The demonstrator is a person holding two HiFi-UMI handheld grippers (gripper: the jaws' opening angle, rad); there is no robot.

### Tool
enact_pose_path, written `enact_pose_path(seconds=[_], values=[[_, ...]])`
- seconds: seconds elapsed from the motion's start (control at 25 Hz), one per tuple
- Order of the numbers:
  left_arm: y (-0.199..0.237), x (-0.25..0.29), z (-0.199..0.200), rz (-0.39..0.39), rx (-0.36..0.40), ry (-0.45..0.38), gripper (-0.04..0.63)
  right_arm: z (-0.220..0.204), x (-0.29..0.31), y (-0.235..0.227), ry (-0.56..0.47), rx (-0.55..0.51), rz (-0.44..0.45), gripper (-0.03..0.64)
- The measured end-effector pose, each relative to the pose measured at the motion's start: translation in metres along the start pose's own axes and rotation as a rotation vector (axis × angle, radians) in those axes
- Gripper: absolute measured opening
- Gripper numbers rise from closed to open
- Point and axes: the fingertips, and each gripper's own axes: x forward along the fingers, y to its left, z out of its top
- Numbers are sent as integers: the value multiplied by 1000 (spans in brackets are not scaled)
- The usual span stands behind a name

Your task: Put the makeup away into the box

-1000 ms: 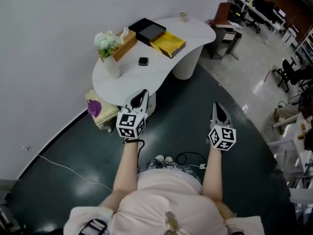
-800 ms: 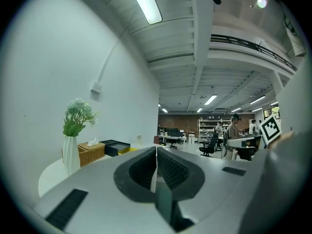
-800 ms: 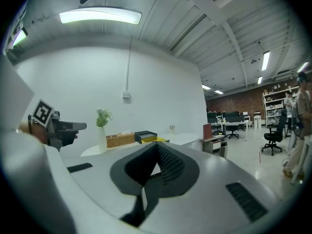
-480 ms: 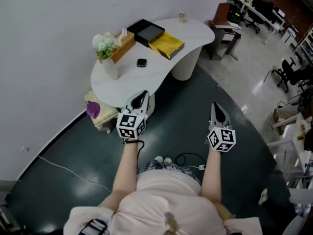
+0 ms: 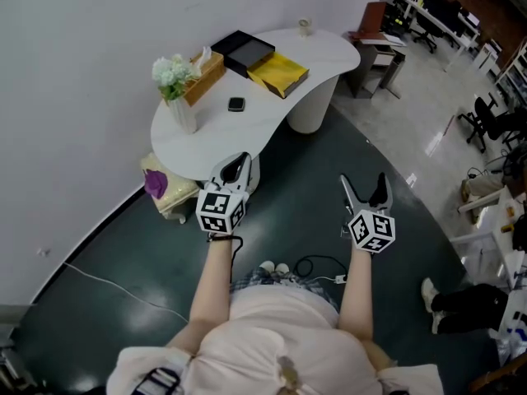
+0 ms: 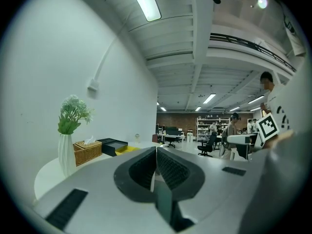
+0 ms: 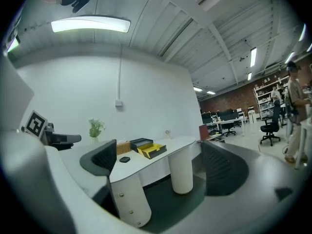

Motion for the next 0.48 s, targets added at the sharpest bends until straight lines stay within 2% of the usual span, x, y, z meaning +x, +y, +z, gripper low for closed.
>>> enact_pose_path(seconds=[0.48], values=[[12, 10, 0, -14, -14, -6, 28, 3, 13, 9, 12, -16, 2, 551]])
